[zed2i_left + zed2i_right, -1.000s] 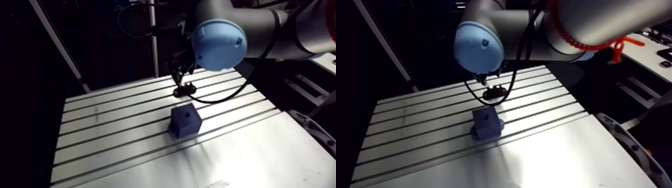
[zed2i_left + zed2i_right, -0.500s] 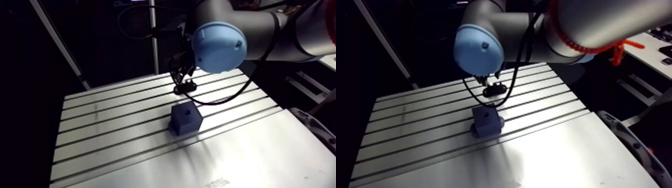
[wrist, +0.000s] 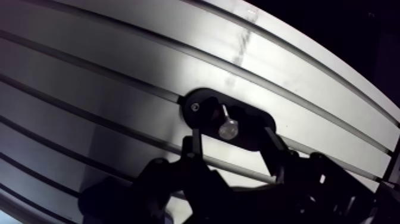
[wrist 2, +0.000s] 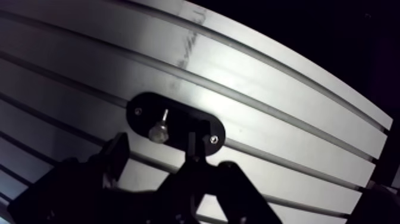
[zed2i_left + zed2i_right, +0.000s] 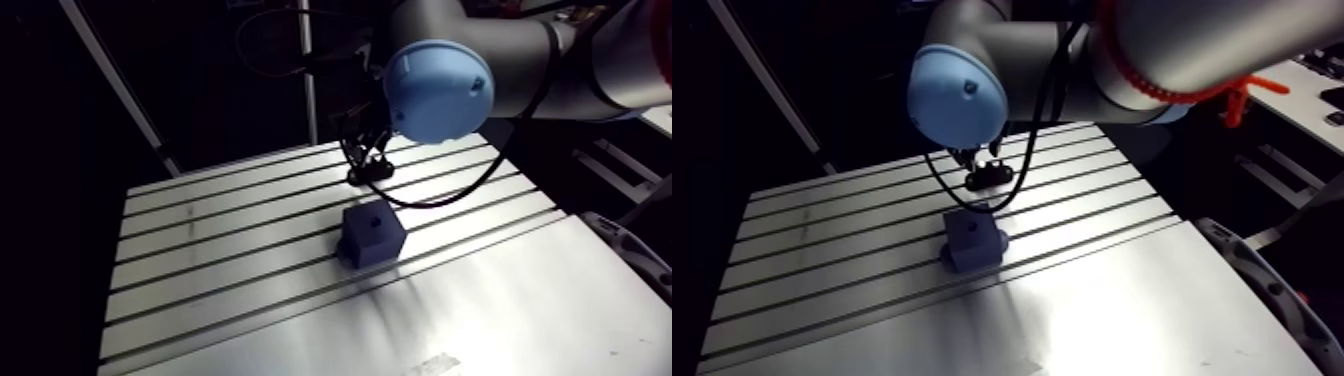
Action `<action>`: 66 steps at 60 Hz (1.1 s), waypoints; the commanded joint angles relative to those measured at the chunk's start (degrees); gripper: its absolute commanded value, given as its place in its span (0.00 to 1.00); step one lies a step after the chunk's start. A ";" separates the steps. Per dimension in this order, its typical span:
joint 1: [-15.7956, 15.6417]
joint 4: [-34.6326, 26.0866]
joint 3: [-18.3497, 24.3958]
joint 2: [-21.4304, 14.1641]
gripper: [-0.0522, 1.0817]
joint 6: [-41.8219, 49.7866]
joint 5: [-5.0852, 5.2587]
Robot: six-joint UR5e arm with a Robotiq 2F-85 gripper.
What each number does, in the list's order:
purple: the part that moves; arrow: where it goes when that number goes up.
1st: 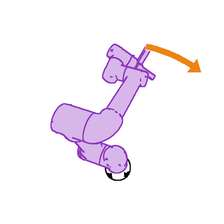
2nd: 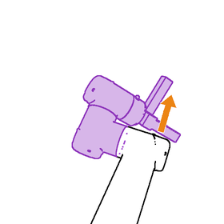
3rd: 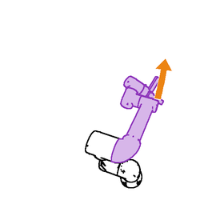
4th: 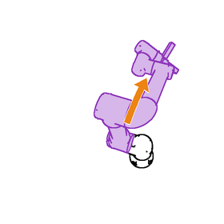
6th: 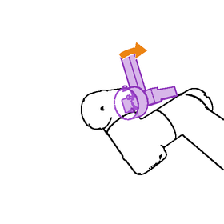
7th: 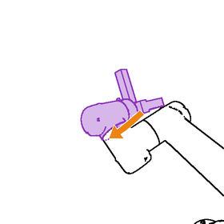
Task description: Pick up the M10 bolt and insert it into the hex recess until seated.
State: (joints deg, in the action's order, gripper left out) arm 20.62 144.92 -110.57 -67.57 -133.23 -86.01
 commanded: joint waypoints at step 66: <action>-0.14 0.07 0.57 1.09 0.52 0.82 0.10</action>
State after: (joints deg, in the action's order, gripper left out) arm 20.51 144.97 -110.18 -66.51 -132.60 -85.94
